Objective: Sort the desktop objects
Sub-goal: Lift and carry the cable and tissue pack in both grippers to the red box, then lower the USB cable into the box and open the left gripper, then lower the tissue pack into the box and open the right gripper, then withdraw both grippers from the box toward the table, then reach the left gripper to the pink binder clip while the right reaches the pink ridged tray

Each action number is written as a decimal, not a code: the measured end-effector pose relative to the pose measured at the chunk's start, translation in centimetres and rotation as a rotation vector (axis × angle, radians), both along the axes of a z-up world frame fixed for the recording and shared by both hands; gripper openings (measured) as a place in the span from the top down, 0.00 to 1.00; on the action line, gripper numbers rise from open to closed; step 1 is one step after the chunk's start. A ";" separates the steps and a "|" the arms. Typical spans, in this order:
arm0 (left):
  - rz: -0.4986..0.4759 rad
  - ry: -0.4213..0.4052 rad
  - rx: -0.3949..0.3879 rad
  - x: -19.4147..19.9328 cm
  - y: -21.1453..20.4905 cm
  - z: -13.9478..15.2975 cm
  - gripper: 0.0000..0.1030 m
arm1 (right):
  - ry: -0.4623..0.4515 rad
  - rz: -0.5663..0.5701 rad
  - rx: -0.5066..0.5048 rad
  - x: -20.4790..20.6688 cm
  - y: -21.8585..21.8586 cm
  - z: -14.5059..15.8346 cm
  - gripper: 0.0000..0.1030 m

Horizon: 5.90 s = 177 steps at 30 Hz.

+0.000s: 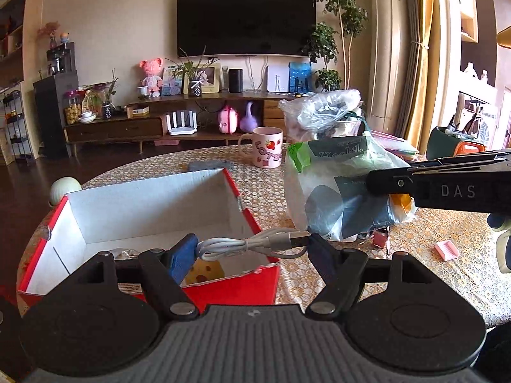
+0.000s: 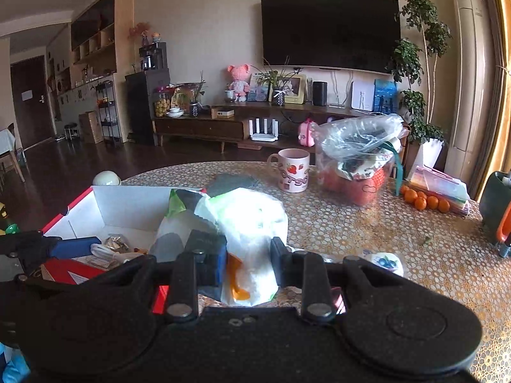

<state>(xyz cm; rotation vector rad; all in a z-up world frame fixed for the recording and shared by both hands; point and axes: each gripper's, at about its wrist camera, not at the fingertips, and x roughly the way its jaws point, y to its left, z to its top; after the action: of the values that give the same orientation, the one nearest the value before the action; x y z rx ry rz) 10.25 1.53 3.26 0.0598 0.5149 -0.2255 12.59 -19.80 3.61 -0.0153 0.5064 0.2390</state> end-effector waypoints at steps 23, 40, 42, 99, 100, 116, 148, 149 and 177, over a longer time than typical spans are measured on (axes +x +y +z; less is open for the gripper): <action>0.107 0.108 0.081 5.5 8.5 -1.3 0.27 | 0.033 0.199 -0.103 7.8 12.0 0.0 0.73; 0.081 0.274 0.153 10.7 9.6 -4.8 0.27 | 0.116 0.219 -0.268 12.5 17.1 -5.1 0.73; 0.076 0.285 0.161 11.0 9.5 -4.9 0.27 | 0.129 0.229 -0.280 12.7 17.7 -5.6 0.73; 0.090 0.254 0.029 7.2 9.4 -1.8 0.23 | 0.189 0.271 -0.094 8.8 11.2 -2.2 0.16; 0.087 0.249 0.029 7.0 9.2 -1.7 0.23 | 0.185 0.268 -0.091 8.6 10.9 -2.0 0.16; -0.029 0.156 0.022 3.4 3.8 1.0 0.23 | 0.106 0.208 -0.040 3.0 4.4 0.5 0.16; -0.349 0.086 0.050 2.5 -14.5 -3.5 0.23 | 0.148 -0.178 -0.073 -1.9 -13.7 -5.2 0.17; -0.354 0.086 0.052 2.7 -14.9 -3.7 0.23 | 0.150 -0.187 -0.075 -1.9 -14.0 -5.5 0.17; -0.415 0.110 0.157 10.1 -21.3 -9.8 0.25 | 0.276 -0.287 -0.089 2.1 -18.8 -13.5 0.24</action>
<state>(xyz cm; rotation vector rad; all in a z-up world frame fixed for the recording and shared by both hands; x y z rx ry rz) 20.32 -19.81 -6.50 0.3104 0.6266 -0.5962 14.73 -38.59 -9.94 0.0039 0.7861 -0.0651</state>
